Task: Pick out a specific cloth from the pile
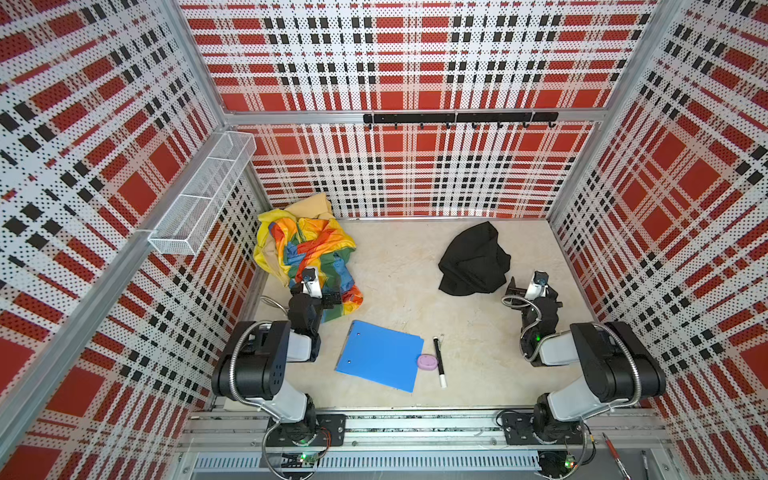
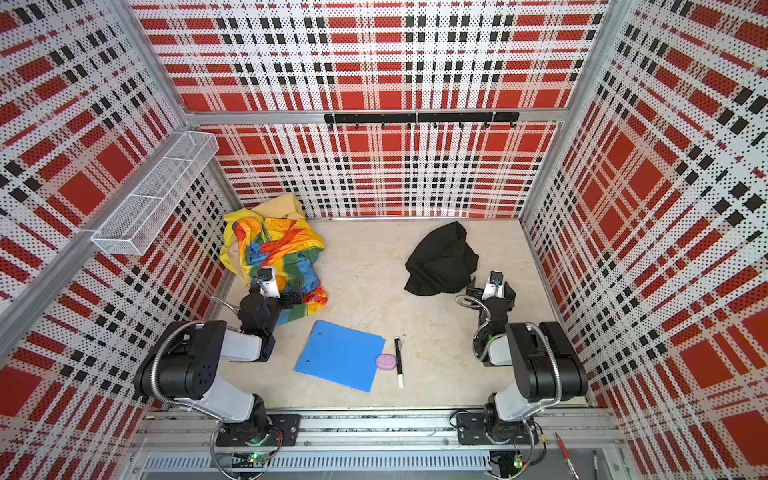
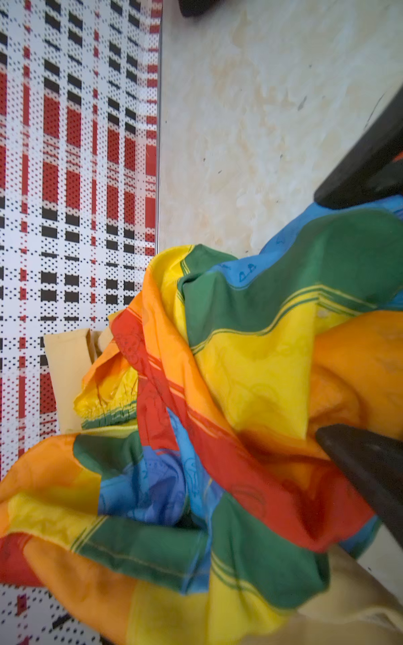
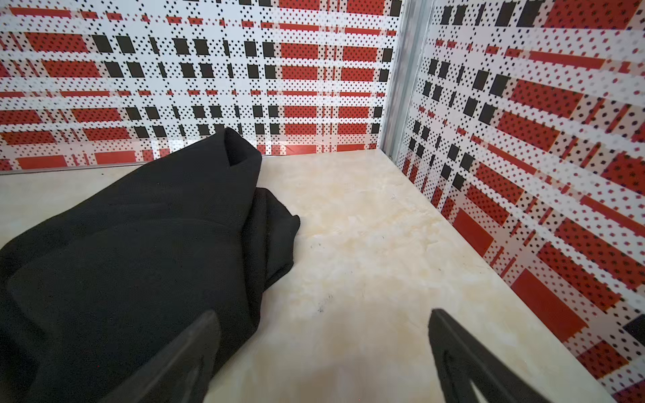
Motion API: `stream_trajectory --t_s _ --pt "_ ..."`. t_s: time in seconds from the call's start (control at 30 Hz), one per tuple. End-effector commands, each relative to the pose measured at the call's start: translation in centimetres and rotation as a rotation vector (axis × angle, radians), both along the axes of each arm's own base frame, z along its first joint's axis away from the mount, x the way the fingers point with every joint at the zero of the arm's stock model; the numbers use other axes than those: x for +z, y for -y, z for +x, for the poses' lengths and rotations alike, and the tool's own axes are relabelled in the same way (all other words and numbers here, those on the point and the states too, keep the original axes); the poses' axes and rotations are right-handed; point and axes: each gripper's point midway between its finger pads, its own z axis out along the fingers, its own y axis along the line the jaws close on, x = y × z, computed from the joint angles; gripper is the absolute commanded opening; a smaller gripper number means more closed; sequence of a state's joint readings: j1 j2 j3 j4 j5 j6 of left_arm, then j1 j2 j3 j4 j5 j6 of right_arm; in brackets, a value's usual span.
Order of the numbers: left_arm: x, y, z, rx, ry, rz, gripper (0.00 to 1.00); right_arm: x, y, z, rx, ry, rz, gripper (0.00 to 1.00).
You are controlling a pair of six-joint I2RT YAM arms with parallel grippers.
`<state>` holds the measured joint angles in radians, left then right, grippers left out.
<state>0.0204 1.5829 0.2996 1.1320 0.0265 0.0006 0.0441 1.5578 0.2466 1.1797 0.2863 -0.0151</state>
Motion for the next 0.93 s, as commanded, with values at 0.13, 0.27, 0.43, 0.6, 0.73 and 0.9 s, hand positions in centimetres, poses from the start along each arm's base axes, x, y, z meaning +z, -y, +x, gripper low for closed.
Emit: stream_trajectory --t_s 0.13,0.27,0.43,0.6,0.73,0.9 --pt "1.0 0.6 0.1 -0.054 0.036 -0.011 0.99 1.8 -2.4 0.6 0.150 0.068 -0.038 1.00" --pt "1.0 0.6 0.1 -0.053 0.036 -0.010 0.99 1.4 -0.8 0.9 0.083 0.045 0.007 1.00" --pt "1.0 0.6 0.1 -0.054 0.036 -0.010 0.99 1.4 -0.8 0.9 0.083 0.047 0.005 1.00" --pt "1.0 0.6 0.1 -0.053 0.036 -0.010 0.99 1.5 -0.8 1.0 0.083 0.047 0.006 1.00" --pt "1.0 0.6 0.1 -0.053 0.036 -0.011 0.99 1.5 -0.8 1.0 0.083 0.048 0.005 1.00" --pt "1.1 0.8 0.0 -0.032 0.039 0.013 0.99 1.4 -0.8 1.0 0.083 0.047 0.005 1.00"
